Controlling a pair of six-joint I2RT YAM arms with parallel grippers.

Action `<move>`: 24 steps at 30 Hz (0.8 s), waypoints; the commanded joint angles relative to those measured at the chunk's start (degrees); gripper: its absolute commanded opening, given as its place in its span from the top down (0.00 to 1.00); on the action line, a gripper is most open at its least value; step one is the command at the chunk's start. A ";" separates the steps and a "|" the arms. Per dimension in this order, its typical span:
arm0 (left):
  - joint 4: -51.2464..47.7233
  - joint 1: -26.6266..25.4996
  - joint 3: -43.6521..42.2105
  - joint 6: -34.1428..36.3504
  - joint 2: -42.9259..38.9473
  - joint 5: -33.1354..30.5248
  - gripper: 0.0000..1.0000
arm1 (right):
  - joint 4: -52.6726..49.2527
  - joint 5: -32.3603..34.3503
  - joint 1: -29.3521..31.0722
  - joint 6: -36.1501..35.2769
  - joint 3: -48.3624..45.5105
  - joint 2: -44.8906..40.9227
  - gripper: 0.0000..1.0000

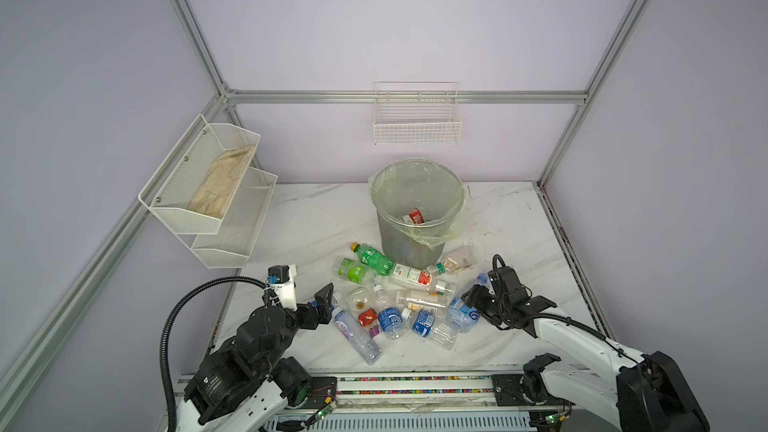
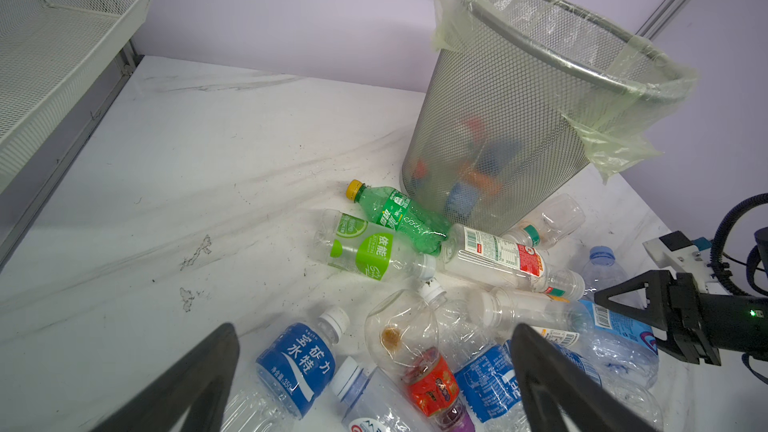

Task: Throw the plastic bottles in the bin
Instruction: 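Lower the right gripper around the blue-capped clear water bottle and close it, then lift the blue-capped bottle with the right gripper and raise it toward the bin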

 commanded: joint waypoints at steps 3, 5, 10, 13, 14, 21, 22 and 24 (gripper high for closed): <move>1.94 0.20 -0.60 2.46 0.90 0.37 0.00 | -1.46 3.41 0.38 2.35 -0.84 -2.39 0.47; 2.04 0.20 -0.62 2.46 1.22 0.36 0.00 | -2.57 4.24 0.38 2.73 -0.69 -3.58 0.51; 2.31 0.19 -0.83 2.55 1.81 0.47 0.00 | -6.13 6.56 0.39 3.15 0.80 -6.66 0.68; 2.58 0.18 -0.86 2.55 2.31 0.63 0.00 | -9.03 8.61 0.38 3.29 2.36 -8.42 0.68; 2.67 0.20 -0.93 2.62 2.36 0.78 0.00 | -10.01 9.13 0.40 3.14 3.04 -8.79 0.68; 3.26 0.20 -1.10 2.64 3.14 1.40 0.00 | -19.52 14.89 0.38 1.09 11.85 -13.09 0.77; 3.35 0.20 -1.13 2.64 3.37 1.46 0.00 | -20.06 15.12 0.37 0.54 13.15 -13.84 0.79; 3.34 0.20 -1.13 2.55 3.99 1.68 0.00 | -20.52 15.02 0.38 -0.24 14.98 -15.51 0.87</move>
